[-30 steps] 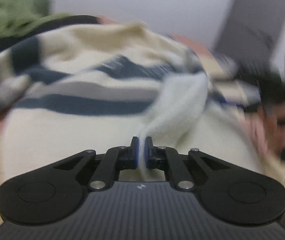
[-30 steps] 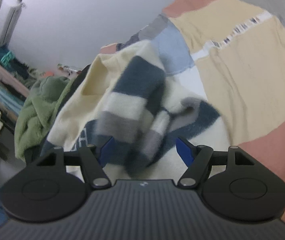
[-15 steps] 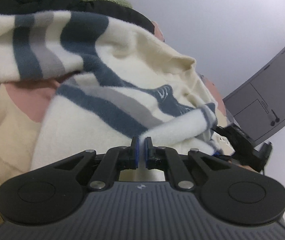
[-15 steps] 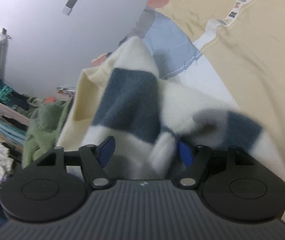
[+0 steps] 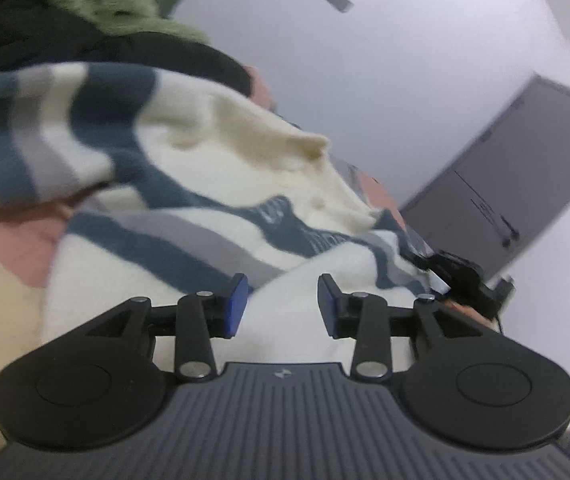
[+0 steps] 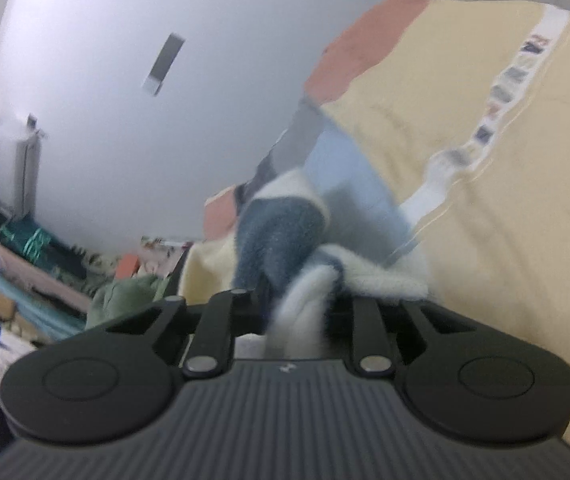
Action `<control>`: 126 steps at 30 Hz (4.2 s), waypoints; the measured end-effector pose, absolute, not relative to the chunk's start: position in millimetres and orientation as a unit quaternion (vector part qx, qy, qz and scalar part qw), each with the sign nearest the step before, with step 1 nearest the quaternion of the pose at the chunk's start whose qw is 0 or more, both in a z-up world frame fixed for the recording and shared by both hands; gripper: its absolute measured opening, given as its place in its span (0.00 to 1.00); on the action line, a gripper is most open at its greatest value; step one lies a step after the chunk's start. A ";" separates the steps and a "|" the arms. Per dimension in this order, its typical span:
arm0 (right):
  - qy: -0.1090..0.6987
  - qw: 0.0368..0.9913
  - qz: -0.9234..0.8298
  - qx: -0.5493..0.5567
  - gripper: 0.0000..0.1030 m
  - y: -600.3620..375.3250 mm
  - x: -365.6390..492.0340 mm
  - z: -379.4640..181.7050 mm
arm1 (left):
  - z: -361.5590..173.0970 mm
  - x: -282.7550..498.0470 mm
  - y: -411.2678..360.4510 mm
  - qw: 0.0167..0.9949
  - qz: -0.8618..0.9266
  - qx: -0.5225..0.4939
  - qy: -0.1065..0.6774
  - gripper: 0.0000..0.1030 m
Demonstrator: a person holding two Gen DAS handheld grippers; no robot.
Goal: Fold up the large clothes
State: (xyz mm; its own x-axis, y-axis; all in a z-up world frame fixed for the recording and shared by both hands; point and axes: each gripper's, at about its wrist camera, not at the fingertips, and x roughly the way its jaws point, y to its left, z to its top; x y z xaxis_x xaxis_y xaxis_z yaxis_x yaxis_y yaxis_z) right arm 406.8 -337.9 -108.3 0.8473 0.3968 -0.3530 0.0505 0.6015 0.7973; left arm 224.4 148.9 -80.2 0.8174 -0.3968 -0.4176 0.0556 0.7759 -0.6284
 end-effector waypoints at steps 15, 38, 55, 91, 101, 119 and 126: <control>0.323 0.894 0.088 0.297 0.46 -332.0 387.4 -110.8 | -123.2 249.8 90.3 0.900 -0.108 -0.186 0.378 0.42; 0.350 0.920 0.174 -0.036 0.50 -168.3 283.5 -112.9 | -103.1 229.6 111.7 0.918 -0.055 -0.186 0.347 0.43; 0.348 0.922 0.163 0.051 0.50 -211.9 199.3 -67.1 | -64.9 181.8 169.0 0.934 0.170 -0.143 0.279 0.61; 0.365 0.906 0.120 0.175 0.78 -261.0 198.9 -74.7 | 23.7 198.1 143.1 0.954 0.154 -0.116 0.232 0.03; 0.347 0.911 0.101 0.201 0.78 -287.5 198.0 -70.9 | 57.3 228.3 -6.9 0.969 -0.057 -0.091 0.223 0.02; 0.374 0.867 0.229 0.236 0.81 -257.8 199.0 -84.5 | -20.4 180.7 123.6 0.936 0.052 -0.143 0.317 0.04; 0.378 0.817 0.377 0.218 0.80 -182.5 192.0 -86.3 | -43.5 168.0 176.2 0.927 0.070 -0.192 0.313 0.10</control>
